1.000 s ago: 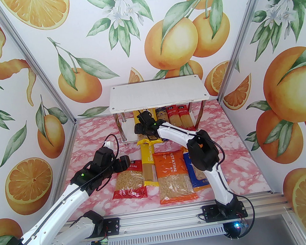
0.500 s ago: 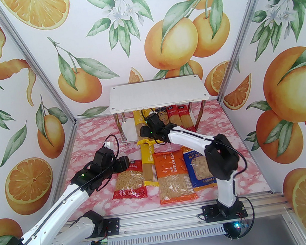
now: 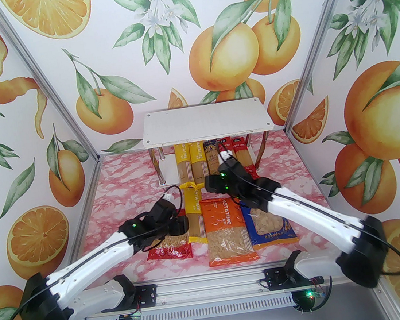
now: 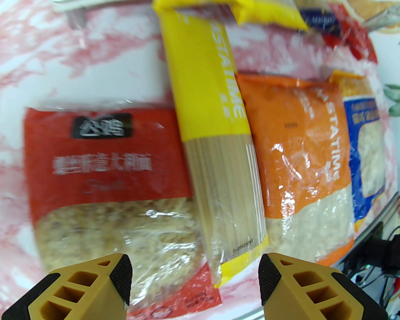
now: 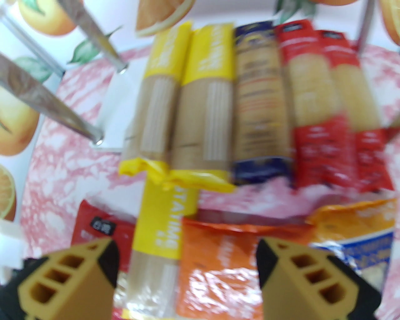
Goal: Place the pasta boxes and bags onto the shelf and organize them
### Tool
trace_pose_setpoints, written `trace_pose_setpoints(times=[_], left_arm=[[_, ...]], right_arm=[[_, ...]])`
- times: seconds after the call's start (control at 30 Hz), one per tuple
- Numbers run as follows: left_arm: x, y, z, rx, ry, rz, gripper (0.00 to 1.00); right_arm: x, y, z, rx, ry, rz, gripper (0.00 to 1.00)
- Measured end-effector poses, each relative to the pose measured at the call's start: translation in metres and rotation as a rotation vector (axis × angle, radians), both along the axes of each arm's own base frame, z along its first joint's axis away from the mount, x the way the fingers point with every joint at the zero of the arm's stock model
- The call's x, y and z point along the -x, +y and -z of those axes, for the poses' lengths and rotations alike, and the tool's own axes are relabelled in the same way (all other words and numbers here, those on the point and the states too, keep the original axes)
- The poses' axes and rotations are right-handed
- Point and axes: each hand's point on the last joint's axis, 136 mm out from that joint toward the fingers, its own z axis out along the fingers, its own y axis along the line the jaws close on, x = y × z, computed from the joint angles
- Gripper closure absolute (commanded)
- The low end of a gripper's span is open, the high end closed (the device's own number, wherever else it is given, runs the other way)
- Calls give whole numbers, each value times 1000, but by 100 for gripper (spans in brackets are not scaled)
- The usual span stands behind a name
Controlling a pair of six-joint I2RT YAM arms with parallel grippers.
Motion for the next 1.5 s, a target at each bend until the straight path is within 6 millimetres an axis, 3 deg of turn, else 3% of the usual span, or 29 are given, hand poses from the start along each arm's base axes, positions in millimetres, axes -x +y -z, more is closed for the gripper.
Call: trace_pose_setpoints(times=[0.1,0.23,0.63,0.93,1.1,1.23,1.5], left_arm=[[-5,-13,6,5,13,8,32],[-9,-27,13,21,34,13,31],[-13,-39,43,-12,87,16,29],[-18,-41,60,-32,108,7,30],[-28,-33,59,-4,118,-37,30],[-35,-11,61,3,116,-97,30],[-23,18,63,-27,121,-121,29]], right_arm=[[7,-27,-6,8,-18,46,20],[17,-45,-11,15,-31,71,19],[24,-60,1,37,-16,88,19],[27,-71,-7,19,-46,110,17],[27,-76,-8,22,-51,119,17],[28,-80,-8,23,-55,128,16],[27,-82,-6,19,-52,131,16]])
